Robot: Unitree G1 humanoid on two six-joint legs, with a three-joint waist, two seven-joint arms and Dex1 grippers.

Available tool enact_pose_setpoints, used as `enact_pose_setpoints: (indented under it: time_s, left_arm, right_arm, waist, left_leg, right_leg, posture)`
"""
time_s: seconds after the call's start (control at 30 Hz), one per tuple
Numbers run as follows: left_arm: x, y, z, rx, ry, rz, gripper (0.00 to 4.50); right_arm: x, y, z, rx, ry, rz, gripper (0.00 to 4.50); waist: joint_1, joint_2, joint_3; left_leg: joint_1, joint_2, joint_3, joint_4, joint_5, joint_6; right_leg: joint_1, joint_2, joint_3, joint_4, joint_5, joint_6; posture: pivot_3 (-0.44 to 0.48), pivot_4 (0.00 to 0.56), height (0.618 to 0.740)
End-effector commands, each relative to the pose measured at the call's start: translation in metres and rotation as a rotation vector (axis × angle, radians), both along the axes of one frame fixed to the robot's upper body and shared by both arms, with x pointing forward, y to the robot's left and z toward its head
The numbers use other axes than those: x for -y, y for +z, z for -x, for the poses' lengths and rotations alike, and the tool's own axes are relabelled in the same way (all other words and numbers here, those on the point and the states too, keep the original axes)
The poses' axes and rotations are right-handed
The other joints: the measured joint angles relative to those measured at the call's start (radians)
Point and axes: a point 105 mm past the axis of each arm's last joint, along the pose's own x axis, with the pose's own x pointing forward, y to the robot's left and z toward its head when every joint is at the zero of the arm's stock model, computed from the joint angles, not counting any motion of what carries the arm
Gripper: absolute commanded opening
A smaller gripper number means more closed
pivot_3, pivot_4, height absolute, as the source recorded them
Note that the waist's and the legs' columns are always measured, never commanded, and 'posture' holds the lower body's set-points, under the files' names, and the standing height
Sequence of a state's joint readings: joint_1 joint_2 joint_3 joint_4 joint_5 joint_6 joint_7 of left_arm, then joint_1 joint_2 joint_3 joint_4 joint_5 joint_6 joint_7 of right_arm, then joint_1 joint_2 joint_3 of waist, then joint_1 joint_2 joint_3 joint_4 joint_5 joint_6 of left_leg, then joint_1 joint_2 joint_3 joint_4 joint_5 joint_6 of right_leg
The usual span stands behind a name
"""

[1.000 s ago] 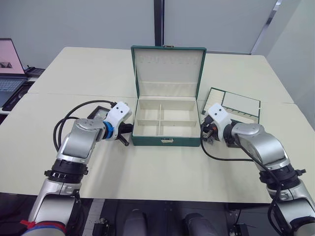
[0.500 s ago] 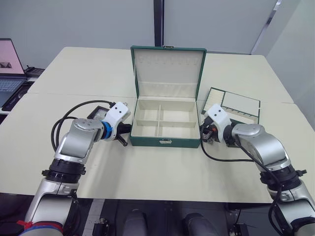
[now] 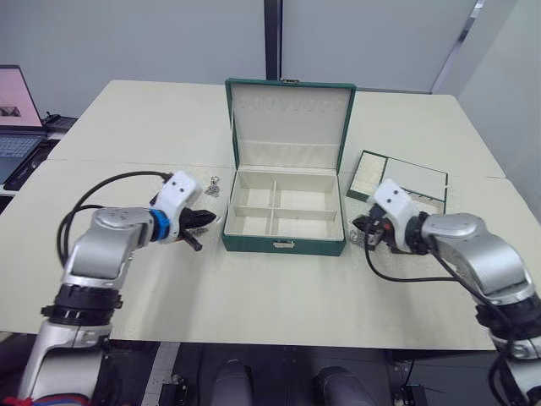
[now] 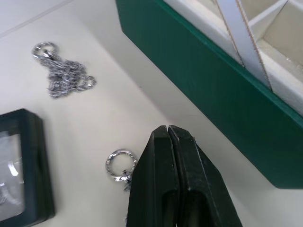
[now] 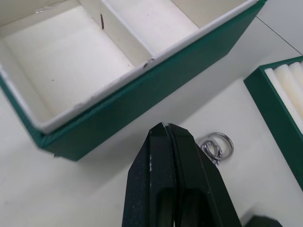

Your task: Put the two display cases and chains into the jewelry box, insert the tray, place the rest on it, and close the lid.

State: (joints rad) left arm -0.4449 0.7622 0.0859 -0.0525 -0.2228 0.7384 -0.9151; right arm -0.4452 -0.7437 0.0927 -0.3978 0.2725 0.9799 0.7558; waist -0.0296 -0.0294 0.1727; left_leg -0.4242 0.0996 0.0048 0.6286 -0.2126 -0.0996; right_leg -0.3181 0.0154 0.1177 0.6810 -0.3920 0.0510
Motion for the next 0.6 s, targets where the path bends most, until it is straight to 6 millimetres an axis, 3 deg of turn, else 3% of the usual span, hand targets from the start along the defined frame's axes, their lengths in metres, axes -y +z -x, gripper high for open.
enact_pose_setpoints:
  time_s: [0.03,0.17,0.33,0.47,0.6]
  left_arm:
    - [0.005,0.046,0.035,0.167,-0.156,0.077,0.00]
    - [0.001,0.062,0.073,0.191,-0.181,0.197,0.00]
    - [-0.006,0.042,0.111,0.121,-0.180,0.112,0.00]
    - [-0.011,0.021,0.133,0.054,-0.209,0.043,0.00]
    - [-0.007,0.014,0.133,0.064,-0.232,0.027,0.00]
  right_arm:
    - [-0.009,0.022,0.037,0.005,0.143,-0.069,0.02]
    - [-0.012,0.013,0.079,-0.106,0.229,-0.108,0.02]
    - [-0.017,-0.002,0.118,-0.193,0.259,-0.154,0.02]
    - [-0.017,-0.010,0.131,-0.241,0.255,-0.188,0.02]
    - [-0.014,-0.020,0.134,-0.257,0.259,-0.174,0.02]
  waist:
    - [0.000,0.000,0.000]
    - [0.002,0.000,0.000]
    - [0.000,0.000,0.000]
    - [-0.002,-0.001,0.000]
    - [0.001,-0.002,-0.001]
  left_leg:
    - [0.000,0.000,0.000,0.000,0.000,0.000]
    - [0.000,0.000,0.000,0.000,0.000,0.000]
    - [0.004,0.000,-0.001,0.000,-0.002,0.003]
    - [0.008,0.000,-0.001,-0.001,-0.002,0.004]
    - [0.008,-0.001,-0.001,-0.001,-0.003,0.004]
  right_leg:
    - [0.000,0.000,0.000,0.000,0.000,0.000]
    - [0.001,0.000,-0.001,0.000,0.000,0.000]
    - [0.005,0.000,0.000,-0.001,0.000,0.000]
    - [0.007,0.000,0.001,-0.001,0.000,0.000]
    - [0.004,-0.001,0.001,-0.002,0.000,0.000]
  posture:
    - [0.000,0.150,0.740]
    - [0.000,0.150,0.740]
    - [0.000,0.150,0.740]
    - [0.000,0.150,0.740]
    - [0.000,0.150,0.740]
